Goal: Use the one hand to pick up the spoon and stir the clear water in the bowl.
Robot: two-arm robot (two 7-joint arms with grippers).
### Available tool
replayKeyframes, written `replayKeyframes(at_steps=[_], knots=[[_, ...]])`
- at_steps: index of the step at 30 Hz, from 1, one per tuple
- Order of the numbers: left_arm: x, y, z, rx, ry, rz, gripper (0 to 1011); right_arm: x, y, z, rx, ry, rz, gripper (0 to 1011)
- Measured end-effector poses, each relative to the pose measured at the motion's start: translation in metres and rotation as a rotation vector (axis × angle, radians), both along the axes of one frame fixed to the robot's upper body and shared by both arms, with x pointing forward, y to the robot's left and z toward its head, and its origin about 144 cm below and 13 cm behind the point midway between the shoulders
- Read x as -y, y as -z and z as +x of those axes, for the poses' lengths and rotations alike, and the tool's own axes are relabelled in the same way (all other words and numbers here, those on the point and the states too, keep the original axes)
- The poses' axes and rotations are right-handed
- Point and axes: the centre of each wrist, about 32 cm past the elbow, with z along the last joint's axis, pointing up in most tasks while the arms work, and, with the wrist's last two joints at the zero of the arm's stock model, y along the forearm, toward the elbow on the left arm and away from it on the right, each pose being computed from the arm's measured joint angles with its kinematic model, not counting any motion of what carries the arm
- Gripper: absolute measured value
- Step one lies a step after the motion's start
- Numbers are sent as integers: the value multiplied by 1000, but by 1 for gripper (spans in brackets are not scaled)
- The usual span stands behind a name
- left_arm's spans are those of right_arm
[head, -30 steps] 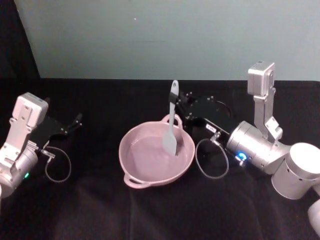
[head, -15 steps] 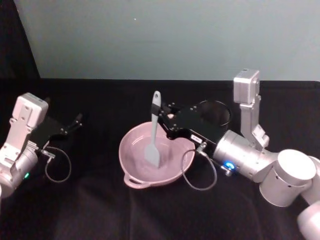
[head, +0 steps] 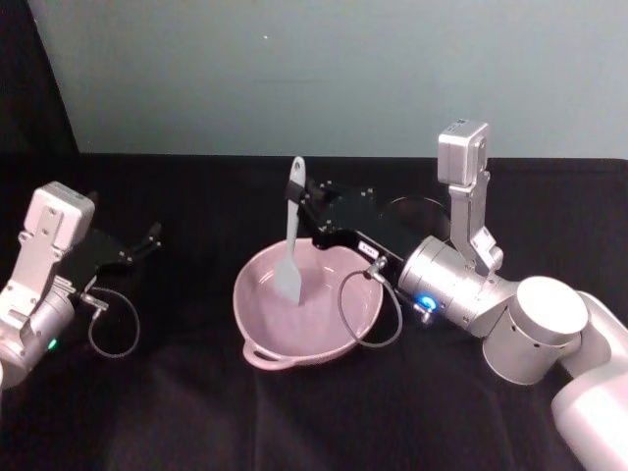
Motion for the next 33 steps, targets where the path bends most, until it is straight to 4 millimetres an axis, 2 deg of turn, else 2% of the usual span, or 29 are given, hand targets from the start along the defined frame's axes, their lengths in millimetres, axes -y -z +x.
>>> replayKeyframes(at_steps=[13,23,33], knots=[[0,0,0,0,0,0,1011,14,-2,8,29,66,-15,122],[0,0,0,0,0,0,1011,29,-6,-8,18,54,-42,122],[0,0,0,0,0,0,1011,28,-6,-24,-9,-7,-18,122]])
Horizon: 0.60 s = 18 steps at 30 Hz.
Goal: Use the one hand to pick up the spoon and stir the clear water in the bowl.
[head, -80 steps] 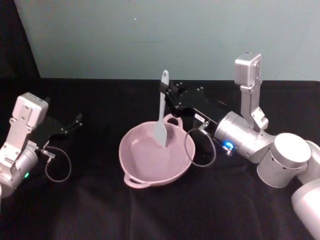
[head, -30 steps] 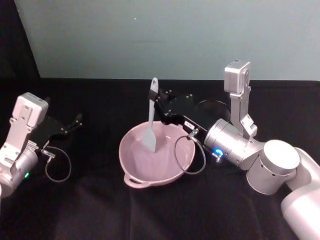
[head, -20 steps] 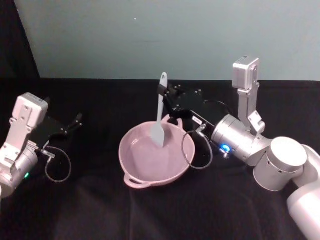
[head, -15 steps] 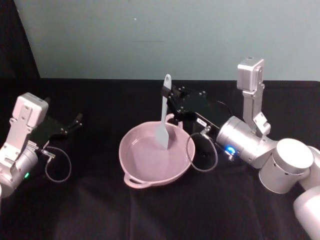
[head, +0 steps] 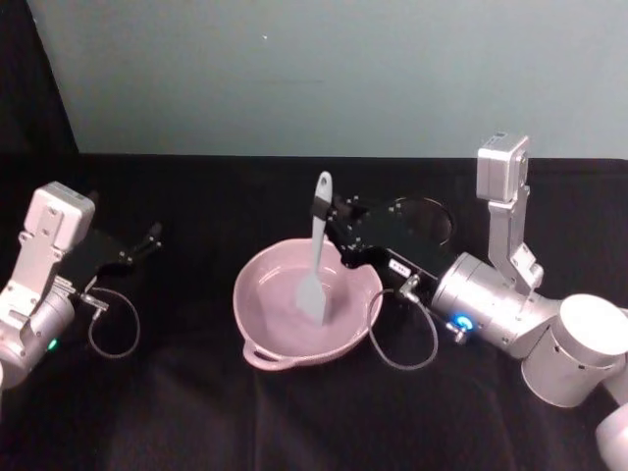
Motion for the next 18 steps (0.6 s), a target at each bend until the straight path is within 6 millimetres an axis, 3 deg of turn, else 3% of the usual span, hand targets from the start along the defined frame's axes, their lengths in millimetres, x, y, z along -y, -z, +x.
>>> replayKeyframes(at_steps=[7,18], knots=[[0,0,0,0,0,0,1011,-11,1,-5,1,-43,41,121],[0,0,0,0,0,0,1011,-25,9,17,35,-10,72,122]])
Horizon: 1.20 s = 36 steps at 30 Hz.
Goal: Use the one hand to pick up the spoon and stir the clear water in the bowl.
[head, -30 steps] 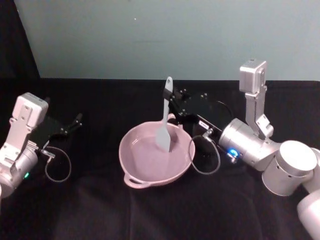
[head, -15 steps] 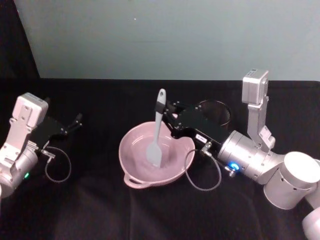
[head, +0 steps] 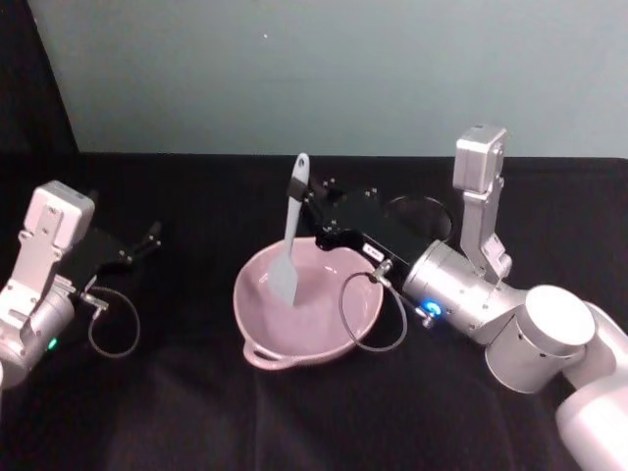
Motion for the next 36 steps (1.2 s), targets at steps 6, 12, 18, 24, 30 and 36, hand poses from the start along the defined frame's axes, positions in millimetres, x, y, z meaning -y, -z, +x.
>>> replayKeyframes(at_steps=[6,12,18,24,30,36], knots=[[0,0,0,0,0,0,1011,4,4,8,14,52,-23,121],[0,0,0,0,0,0,1011,14,5,5,31,90,-36,122],[0,0,0,0,0,0,1011,23,2,-4,13,84,-52,121],[0,0,0,0,0,0,1011,27,-2,-13,-24,48,-46,122],[0,0,0,0,0,0,1011,27,-7,-15,-13,42,-27,122],[0,0,0,0,0,0,1011,31,-18,-12,11,65,12,122]])
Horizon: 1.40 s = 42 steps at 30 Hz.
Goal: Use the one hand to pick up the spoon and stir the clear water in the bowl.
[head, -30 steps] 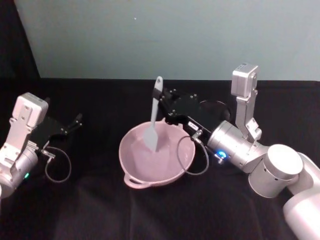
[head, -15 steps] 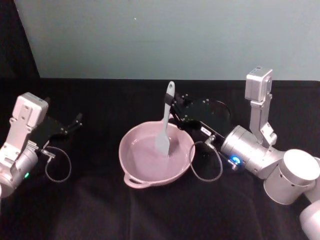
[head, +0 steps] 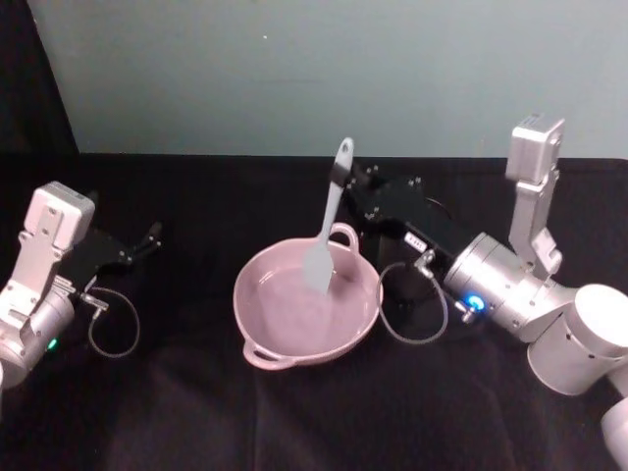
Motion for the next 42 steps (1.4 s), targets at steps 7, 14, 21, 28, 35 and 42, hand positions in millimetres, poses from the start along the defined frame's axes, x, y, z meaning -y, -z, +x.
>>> replayKeyframes(at_steps=[7,14,21,28,35,42], knots=[[0,0,0,0,0,0,1011,6,-18,1,-1,30,45,122],[0,0,0,0,0,0,1011,12,-36,-2,8,75,81,121],[0,0,0,0,0,0,1011,21,-47,-5,6,160,135,122],[0,0,0,0,0,0,1011,33,-54,-6,-10,241,169,121],[0,0,0,0,0,0,1011,48,-55,-1,-56,316,200,122],[0,0,0,0,0,0,1011,58,-52,13,-162,347,236,122]])
